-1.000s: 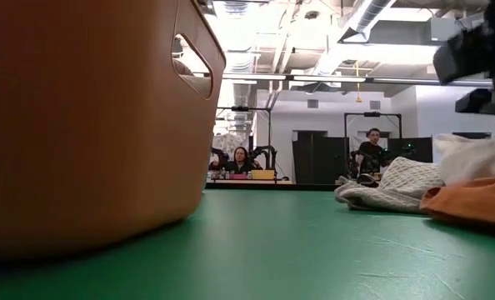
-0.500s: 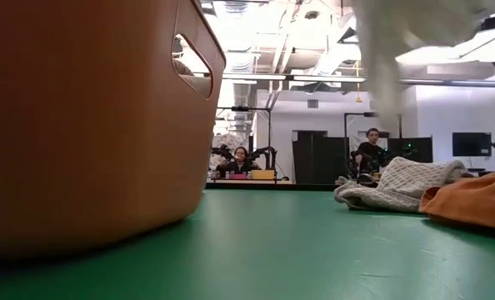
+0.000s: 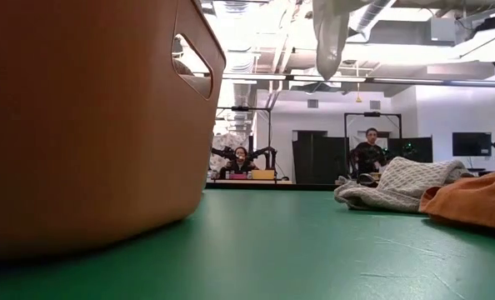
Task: Sort microfiber towel by color & place in baskets
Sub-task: Put the white microfiber towel into the orange bin
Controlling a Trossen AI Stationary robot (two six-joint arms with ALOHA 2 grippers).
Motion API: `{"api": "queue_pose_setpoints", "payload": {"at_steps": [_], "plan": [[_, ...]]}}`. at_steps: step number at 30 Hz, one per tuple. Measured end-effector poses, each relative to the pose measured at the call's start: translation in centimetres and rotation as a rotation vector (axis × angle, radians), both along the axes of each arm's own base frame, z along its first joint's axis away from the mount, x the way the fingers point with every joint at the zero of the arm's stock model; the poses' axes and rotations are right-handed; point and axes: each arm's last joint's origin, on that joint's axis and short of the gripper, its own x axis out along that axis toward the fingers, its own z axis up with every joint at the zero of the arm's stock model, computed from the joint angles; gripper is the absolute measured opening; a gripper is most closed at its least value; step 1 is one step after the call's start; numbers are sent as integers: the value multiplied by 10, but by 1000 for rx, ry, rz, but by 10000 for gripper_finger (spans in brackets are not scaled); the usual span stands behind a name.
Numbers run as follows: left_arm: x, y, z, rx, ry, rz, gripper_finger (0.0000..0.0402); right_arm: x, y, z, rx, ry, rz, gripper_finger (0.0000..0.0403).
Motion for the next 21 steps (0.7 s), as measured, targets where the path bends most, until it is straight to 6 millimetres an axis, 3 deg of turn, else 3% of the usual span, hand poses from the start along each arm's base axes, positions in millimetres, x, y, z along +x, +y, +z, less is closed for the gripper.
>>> {"api": "queue_pose_setpoints", "payload": {"at_steps": [8,21], "plan": [[24,3,-11,-37,-81,1,291,30,10,-6,-42,-64,-14,42],[33,16,-2,-39,-134,23,291,50,28,-2,-113,-25,68,44]]}}
